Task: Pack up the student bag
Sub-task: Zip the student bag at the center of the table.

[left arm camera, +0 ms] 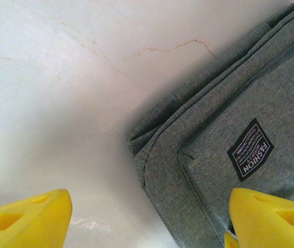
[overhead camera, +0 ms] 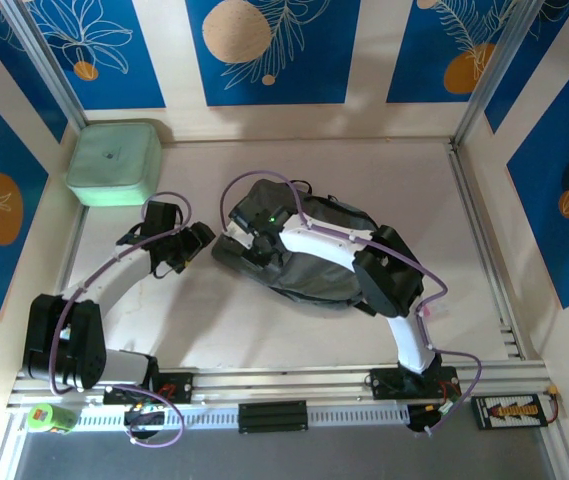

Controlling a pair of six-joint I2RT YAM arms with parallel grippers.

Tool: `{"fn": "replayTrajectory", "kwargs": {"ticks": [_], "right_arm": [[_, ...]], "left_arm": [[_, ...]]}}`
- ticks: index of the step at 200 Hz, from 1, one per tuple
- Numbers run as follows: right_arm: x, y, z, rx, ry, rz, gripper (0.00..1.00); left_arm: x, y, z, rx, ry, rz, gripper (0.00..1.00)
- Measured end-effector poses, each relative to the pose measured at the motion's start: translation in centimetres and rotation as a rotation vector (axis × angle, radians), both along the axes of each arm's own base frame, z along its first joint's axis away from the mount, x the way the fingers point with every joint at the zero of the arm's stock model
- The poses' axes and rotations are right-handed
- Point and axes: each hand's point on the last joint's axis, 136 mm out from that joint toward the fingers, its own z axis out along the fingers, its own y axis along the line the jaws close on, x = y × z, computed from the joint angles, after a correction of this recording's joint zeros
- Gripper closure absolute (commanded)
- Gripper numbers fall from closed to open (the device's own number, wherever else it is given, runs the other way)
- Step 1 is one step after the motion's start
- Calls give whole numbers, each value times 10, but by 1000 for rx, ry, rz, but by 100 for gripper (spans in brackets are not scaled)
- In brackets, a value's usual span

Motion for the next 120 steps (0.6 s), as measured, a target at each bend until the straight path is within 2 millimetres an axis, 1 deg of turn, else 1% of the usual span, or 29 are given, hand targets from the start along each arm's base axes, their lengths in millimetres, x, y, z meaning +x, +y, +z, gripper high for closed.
{"fn": "replayTrajectory", "kwargs": {"ticks": [33,69,78,86,97,113,120], "right_arm": [[-5,-5,-1,-43,12,55,61],[-11,-12,-9,-93,36,95,60],[-10,-13,-11,-98,36,99,65],[-9,-13,-12,-107,28,102,71],[-6,-14,-13,-116,16,98,84],[-4,-15,-12,-124,4,101,89],[-3,-15,-12,-124,-3,98,90]], "left_arm": [[0,0,-1,-2,3,-2,20],[0,0,-2,-1,5,-2,20],[0,0,-2,-1,7,-2,20],[0,0,-2,-1,7,-2,20],[0,0,-3,-1,8,-2,20],[0,-1,-2,-1,9,-3,20],[0,-1,-2,-3,8,-4,20]]}}
